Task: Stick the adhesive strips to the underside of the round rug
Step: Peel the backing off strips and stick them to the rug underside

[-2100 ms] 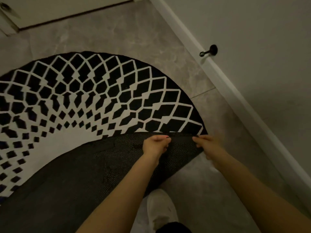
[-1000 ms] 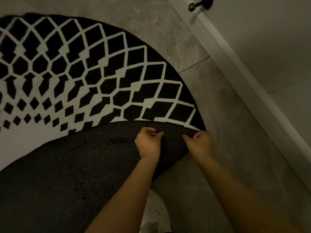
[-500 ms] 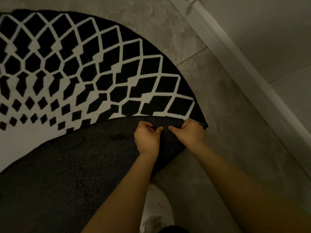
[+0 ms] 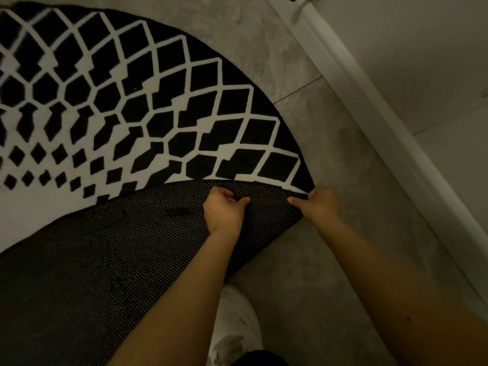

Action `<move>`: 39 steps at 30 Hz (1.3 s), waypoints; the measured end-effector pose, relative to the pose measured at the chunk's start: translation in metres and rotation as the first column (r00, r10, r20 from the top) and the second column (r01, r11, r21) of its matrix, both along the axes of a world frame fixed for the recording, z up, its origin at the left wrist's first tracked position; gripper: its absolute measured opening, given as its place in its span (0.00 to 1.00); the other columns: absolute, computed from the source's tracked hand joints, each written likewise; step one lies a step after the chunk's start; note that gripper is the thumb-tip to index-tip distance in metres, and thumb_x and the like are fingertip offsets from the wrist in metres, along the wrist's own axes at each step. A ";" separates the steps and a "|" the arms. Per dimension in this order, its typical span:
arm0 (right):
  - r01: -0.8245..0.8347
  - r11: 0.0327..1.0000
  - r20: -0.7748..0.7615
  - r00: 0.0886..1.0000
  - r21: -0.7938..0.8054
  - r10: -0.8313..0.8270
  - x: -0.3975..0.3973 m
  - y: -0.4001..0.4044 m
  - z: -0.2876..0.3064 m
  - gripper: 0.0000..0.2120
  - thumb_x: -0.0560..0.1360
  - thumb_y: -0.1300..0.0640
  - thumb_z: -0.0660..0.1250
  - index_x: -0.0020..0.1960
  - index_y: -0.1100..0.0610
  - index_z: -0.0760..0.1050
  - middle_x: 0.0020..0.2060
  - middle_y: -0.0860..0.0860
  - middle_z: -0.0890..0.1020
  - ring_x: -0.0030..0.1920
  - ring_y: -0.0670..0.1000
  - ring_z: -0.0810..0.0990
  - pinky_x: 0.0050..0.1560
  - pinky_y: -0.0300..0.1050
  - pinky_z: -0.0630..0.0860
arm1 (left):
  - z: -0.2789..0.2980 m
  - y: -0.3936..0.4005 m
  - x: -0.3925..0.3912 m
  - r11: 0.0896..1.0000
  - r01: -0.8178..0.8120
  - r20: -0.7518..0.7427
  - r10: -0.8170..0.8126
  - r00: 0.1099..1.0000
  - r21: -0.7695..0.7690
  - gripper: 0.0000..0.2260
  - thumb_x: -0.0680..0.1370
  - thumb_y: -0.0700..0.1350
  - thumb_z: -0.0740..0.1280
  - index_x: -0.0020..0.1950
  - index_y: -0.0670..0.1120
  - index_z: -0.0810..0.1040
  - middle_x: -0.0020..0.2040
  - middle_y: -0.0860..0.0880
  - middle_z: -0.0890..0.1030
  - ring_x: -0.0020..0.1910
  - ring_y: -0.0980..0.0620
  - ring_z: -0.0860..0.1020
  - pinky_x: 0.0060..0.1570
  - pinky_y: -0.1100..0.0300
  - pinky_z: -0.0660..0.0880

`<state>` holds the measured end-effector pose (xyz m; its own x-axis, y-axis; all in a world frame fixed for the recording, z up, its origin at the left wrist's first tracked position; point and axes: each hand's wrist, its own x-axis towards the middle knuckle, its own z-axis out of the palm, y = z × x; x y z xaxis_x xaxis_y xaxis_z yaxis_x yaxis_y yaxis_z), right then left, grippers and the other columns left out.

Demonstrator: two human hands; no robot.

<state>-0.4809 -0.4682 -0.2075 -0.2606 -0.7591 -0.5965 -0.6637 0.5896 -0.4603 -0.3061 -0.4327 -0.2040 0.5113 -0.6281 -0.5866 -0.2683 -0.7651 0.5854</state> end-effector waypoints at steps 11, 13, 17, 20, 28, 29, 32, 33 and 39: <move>0.493 0.795 0.544 0.583 0.353 -0.603 0.035 0.025 0.090 0.16 0.78 0.45 0.60 0.49 0.59 0.72 0.37 0.52 0.77 0.26 0.44 0.72 0.18 0.31 0.65 | 0.084 0.034 0.017 0.970 0.195 -0.084 -0.209 0.974 -0.145 0.04 0.76 0.45 0.69 0.48 0.47 0.78 0.42 0.53 0.79 0.42 0.56 0.78 0.40 0.68 0.73; 0.515 0.746 0.616 0.442 0.422 -0.653 0.039 0.030 0.127 0.15 0.79 0.47 0.57 0.40 0.56 0.68 0.23 0.49 0.71 0.15 0.44 0.62 0.14 0.32 0.55 | 0.123 0.035 0.014 0.960 0.184 -0.093 -0.208 0.974 -0.212 0.01 0.77 0.46 0.67 0.47 0.50 0.77 0.43 0.52 0.79 0.43 0.56 0.79 0.42 0.65 0.74; 0.490 0.729 0.779 0.147 0.478 -0.610 0.030 0.036 0.208 0.10 0.74 0.59 0.53 0.41 0.60 0.71 0.28 0.53 0.72 0.24 0.48 0.65 0.27 0.40 0.61 | 0.210 0.025 -0.006 0.931 0.098 -0.144 -0.157 0.977 -0.350 0.02 0.80 0.47 0.62 0.49 0.52 0.74 0.45 0.52 0.78 0.44 0.55 0.79 0.44 0.61 0.76; 0.464 0.737 0.850 -0.070 0.491 -0.522 0.014 0.048 0.272 0.15 0.64 0.66 0.53 0.47 0.65 0.72 0.36 0.57 0.73 0.33 0.51 0.70 0.36 0.40 0.69 | 0.274 0.024 -0.025 0.910 0.025 -0.222 -0.128 0.967 -0.414 0.04 0.81 0.47 0.60 0.53 0.51 0.73 0.46 0.54 0.77 0.44 0.56 0.78 0.39 0.63 0.74; 0.574 0.717 0.915 -0.185 0.396 -0.358 -0.047 0.105 0.390 0.21 0.66 0.78 0.45 0.45 0.63 0.71 0.40 0.55 0.73 0.39 0.49 0.72 0.40 0.37 0.71 | 0.420 0.072 -0.071 0.888 0.037 -0.361 -0.224 0.905 -0.458 0.06 0.81 0.46 0.59 0.54 0.47 0.74 0.49 0.50 0.78 0.46 0.52 0.79 0.40 0.60 0.75; 0.579 0.724 0.925 -0.186 0.375 -0.331 -0.057 0.114 0.400 0.21 0.70 0.78 0.44 0.46 0.62 0.71 0.40 0.55 0.73 0.39 0.49 0.73 0.39 0.37 0.71 | 0.434 0.081 -0.078 0.879 0.053 -0.359 -0.248 0.900 -0.473 0.08 0.81 0.46 0.59 0.56 0.46 0.75 0.50 0.50 0.79 0.47 0.52 0.79 0.40 0.61 0.75; 0.616 0.719 0.947 -0.211 0.321 -0.243 -0.090 0.148 0.431 0.17 0.76 0.75 0.48 0.47 0.61 0.72 0.41 0.55 0.75 0.35 0.49 0.77 0.29 0.38 0.75 | 0.468 0.109 -0.107 0.852 0.095 -0.363 -0.318 0.876 -0.515 0.09 0.81 0.46 0.59 0.56 0.45 0.76 0.49 0.49 0.79 0.46 0.52 0.79 0.41 0.60 0.75; 0.634 0.710 0.952 -0.216 0.305 -0.216 -0.100 0.160 0.441 0.16 0.76 0.75 0.49 0.47 0.61 0.72 0.40 0.54 0.76 0.32 0.49 0.79 0.27 0.37 0.76 | 0.476 0.118 -0.118 0.844 0.103 -0.369 -0.335 0.867 -0.526 0.09 0.81 0.46 0.59 0.56 0.45 0.76 0.49 0.49 0.79 0.45 0.52 0.79 0.41 0.60 0.75; 0.807 0.559 0.980 -0.187 0.190 -0.063 -0.179 0.243 0.474 0.12 0.77 0.72 0.56 0.49 0.59 0.75 0.44 0.53 0.77 0.43 0.48 0.77 0.46 0.39 0.75 | 0.498 0.174 -0.207 0.800 0.241 -0.373 -0.493 0.786 -0.549 0.09 0.81 0.44 0.58 0.54 0.44 0.77 0.46 0.49 0.79 0.41 0.51 0.79 0.46 0.57 0.77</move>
<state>-0.6601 -0.2248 0.2665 -0.2295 -0.9011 -0.3678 0.8579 -0.0088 -0.5137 -0.5134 -0.2586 0.2938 -0.0828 -0.9551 -0.2845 -0.0623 -0.2800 0.9580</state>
